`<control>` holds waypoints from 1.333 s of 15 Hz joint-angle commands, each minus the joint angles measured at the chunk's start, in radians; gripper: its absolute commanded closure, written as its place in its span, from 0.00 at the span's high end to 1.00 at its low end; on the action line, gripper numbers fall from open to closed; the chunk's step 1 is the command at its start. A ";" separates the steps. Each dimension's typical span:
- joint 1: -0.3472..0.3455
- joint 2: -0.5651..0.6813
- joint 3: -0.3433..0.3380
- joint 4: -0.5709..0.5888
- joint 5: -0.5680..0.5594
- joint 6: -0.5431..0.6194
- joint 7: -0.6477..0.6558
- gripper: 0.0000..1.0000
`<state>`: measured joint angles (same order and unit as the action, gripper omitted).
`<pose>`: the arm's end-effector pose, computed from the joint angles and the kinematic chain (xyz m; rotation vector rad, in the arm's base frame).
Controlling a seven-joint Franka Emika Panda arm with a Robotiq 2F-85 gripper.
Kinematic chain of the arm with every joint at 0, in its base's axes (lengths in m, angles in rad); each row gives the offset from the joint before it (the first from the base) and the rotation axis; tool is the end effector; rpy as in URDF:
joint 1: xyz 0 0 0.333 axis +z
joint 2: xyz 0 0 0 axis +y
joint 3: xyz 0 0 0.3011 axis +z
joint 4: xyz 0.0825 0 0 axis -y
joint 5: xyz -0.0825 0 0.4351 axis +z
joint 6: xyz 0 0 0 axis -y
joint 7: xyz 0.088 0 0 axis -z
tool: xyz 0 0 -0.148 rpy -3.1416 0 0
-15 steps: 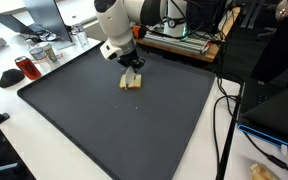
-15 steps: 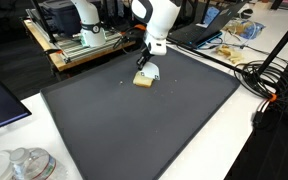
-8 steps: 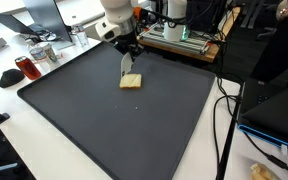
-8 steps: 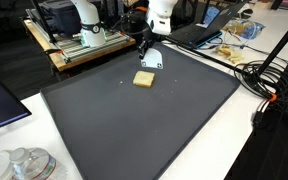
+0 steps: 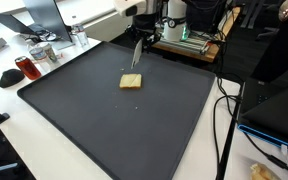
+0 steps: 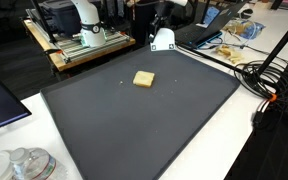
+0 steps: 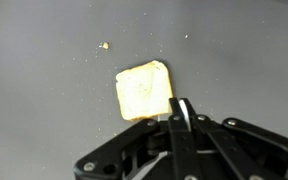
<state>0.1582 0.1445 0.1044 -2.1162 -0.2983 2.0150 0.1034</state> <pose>0.5529 0.1202 0.2441 2.8144 0.4571 -0.2800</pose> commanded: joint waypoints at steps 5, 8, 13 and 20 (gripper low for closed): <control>0.095 0.063 0.041 0.046 -0.242 -0.013 0.219 0.01; 0.125 0.136 0.045 0.093 -0.286 -0.027 0.268 0.01; 0.171 0.274 0.028 0.187 -0.313 -0.034 0.341 0.01; 0.231 0.426 -0.024 0.323 -0.296 -0.109 0.424 0.01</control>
<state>0.3538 0.5122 0.1114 -1.8700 -0.5864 1.9678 0.4849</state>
